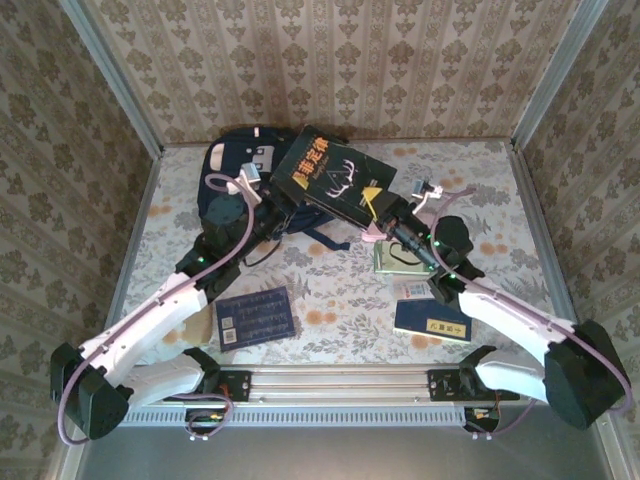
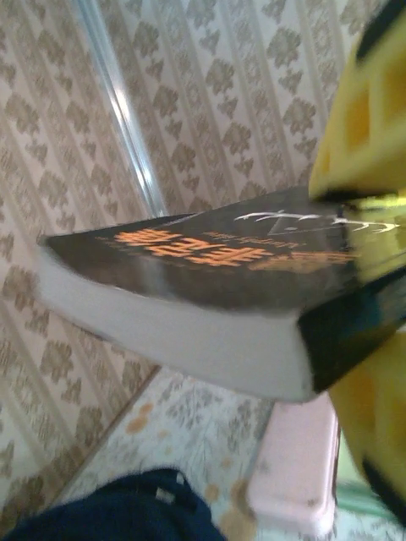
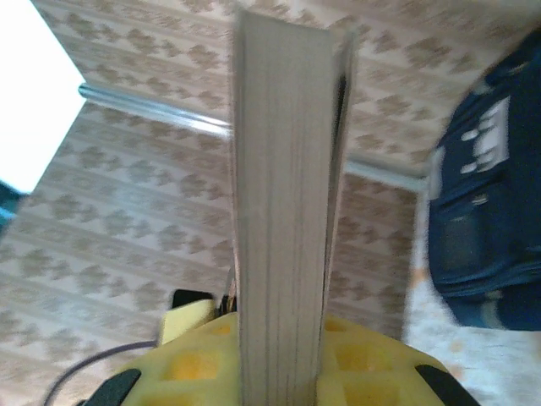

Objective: Pack books, pencil case, and school supplies into a backpack

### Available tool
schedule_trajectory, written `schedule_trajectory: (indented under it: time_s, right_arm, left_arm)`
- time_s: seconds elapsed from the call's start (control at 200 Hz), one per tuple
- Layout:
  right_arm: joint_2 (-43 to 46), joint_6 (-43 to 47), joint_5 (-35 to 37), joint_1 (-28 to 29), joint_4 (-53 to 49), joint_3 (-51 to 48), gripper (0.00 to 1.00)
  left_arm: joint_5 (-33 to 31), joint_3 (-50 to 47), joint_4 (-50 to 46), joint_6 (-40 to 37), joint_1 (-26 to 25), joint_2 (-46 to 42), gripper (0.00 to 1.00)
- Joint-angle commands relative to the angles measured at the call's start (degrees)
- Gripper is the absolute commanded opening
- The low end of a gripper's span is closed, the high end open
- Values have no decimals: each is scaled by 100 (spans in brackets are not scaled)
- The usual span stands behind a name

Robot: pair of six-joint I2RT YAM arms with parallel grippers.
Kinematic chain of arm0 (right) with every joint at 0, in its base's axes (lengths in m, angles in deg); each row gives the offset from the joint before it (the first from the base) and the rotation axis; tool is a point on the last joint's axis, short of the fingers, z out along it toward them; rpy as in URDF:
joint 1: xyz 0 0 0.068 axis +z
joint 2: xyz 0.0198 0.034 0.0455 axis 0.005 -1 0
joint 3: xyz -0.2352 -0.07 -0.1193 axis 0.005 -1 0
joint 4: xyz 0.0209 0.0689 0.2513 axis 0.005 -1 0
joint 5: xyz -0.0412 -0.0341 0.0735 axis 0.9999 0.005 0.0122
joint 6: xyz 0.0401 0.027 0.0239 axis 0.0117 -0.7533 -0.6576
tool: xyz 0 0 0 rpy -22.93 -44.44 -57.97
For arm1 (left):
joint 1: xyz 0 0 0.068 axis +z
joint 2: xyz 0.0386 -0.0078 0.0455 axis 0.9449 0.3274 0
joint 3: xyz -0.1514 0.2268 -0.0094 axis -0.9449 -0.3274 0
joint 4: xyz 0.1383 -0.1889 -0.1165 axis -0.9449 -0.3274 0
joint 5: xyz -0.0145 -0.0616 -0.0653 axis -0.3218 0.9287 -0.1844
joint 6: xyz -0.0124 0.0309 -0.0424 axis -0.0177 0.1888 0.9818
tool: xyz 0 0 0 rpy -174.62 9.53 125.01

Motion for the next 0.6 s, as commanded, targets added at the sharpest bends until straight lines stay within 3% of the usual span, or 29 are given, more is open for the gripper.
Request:
schedule_trajectory:
  time_s: [0.0,0.135,0.26,0.36,0.595]
  right_arm:
    - [691,1448,695,-209,-2596,611,0]
    - [1135,2487,1714,-222,-4696,1004,0]
    - [1592,2788,2186,-316,-5006,775,0]
    - [1756,2893,2101,-491,-5390,831,0]
    - [2153,3324,1904,-547,-5704,877,0]
  left_arm:
    - [172,-15,-765,-590,506,-135,64]
    - [263,775,-2113,-1794,966,559,69]
    - [756,2011,-2882,-2812,1097,1932,69]
    - [1137,3040,-3269,-3510,1401,3111,69]
    - [1975,5388,-4107,-4248,1826,5453,69]
